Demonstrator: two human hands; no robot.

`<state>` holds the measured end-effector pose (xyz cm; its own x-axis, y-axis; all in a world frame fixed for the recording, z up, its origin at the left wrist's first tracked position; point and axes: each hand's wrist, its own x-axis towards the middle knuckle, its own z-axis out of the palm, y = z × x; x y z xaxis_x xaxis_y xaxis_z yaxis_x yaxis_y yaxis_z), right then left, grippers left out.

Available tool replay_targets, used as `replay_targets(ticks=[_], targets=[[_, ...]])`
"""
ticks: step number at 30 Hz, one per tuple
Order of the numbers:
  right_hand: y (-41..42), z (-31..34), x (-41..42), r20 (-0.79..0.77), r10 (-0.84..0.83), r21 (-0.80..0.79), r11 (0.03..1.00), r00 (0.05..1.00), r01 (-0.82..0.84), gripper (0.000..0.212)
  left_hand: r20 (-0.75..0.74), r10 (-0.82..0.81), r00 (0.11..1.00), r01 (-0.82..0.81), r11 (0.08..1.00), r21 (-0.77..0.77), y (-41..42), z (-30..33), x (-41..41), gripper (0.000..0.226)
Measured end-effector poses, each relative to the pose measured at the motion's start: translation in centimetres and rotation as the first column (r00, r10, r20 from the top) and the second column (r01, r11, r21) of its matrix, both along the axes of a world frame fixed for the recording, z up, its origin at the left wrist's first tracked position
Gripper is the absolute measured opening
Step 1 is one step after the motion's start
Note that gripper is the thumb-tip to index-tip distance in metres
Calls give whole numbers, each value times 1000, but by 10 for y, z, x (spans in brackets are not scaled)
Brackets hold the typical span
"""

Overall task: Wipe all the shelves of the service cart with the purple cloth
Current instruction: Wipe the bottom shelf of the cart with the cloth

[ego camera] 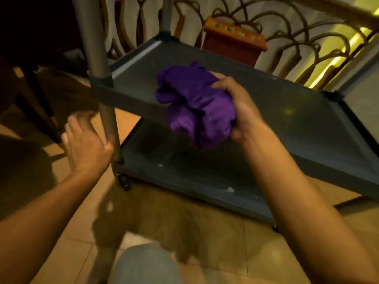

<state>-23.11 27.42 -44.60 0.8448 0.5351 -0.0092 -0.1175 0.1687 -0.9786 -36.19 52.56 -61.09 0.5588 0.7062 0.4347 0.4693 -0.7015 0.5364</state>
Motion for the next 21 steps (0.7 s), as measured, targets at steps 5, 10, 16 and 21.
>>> replay_targets(ticks=[5, 10, 16, 21], targets=[[48, -34, -33, -15, 24, -89, 996, 1000, -26, 30, -47, -106, 993, 103, 993, -62, 4, -23, 3, 77], [66, -45, -45, -86, 5, -189, 982, 996, -22, 31, -154, -298, 942, 289, 954, -79, 8, -18, 3, 92], [63, -92, -60, -173, -47, -327, 945, 984, -13, 35, -267, -401, 876, 394, 916, -82, 32, -21, -15, 90], [57, -181, -47, -172, -176, -409, 908, 969, 92, 27, -250, -399, 882, 441, 886, 143, 54, -59, -3, 77]])
